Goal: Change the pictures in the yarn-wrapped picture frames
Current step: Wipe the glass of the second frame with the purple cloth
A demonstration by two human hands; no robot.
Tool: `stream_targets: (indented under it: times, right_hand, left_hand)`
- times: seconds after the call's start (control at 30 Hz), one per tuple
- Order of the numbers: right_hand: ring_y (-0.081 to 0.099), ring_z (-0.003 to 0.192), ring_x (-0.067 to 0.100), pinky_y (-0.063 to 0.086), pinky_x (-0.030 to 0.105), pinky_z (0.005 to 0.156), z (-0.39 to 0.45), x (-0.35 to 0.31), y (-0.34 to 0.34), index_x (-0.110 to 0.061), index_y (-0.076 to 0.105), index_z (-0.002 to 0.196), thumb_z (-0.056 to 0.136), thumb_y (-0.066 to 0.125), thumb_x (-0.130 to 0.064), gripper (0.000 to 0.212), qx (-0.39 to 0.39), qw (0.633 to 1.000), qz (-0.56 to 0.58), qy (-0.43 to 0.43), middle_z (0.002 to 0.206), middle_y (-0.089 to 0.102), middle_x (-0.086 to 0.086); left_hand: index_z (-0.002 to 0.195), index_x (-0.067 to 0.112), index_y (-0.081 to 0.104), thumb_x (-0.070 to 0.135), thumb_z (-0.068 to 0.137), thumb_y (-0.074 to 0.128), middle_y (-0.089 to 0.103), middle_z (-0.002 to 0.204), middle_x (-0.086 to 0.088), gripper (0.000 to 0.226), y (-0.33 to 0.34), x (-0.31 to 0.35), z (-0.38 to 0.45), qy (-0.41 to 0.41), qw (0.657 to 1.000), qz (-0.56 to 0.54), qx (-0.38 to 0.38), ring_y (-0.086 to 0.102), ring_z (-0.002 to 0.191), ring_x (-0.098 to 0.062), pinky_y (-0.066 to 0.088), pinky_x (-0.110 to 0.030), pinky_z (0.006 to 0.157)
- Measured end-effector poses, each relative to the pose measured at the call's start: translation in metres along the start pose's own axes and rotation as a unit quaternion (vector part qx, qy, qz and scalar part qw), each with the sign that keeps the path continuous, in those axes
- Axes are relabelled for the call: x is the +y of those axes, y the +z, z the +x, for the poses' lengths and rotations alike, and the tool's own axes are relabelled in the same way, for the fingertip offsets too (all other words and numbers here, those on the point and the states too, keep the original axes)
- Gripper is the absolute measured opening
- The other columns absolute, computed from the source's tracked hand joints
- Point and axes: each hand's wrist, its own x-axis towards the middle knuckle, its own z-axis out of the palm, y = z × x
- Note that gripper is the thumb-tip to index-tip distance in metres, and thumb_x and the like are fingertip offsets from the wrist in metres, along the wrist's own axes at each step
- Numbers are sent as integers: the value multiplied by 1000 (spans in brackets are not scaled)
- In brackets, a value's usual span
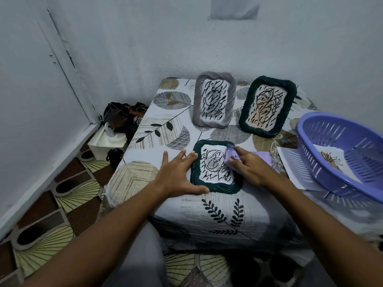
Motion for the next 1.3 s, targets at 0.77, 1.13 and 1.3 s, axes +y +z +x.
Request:
stream_targets:
  times: [0.77, 1.13, 1.3]
  right_hand:
    - [40, 134, 21, 35, 27, 95, -44, -23, 1, -7, 73, 98, 100, 39, -44, 51, -29, 999, 1, -22, 155, 28, 10]
    - [42, 131, 24, 39, 34, 92, -24, -14, 2, 2, 70, 94, 100, 39, -40, 53, -17, 1000, -4, -9, 155, 28, 11]
    - [40, 133, 18, 32, 25, 98, -43, -11, 0, -17, 73, 102, 99, 41, -47, 44, -50, 997, 12, -64, 157, 28, 3]
  left_hand:
    - [152, 23, 19, 95, 51, 36, 22, 159, 3, 126, -1, 3, -2, -7, 1000, -9, 7, 11, 148, -15, -4, -59, 116]
    - [153, 23, 19, 95, 50, 38, 22, 159, 2, 127, -1, 3, -2, -9, 1000, -17, 11, 11, 148, -14, -5, -56, 117]
    - [152, 23, 20, 95, 50, 39, 22, 159, 3, 126, 0, 3, -3, -10, 1000, -17, 14, 11, 148, -13, -5, -56, 117]
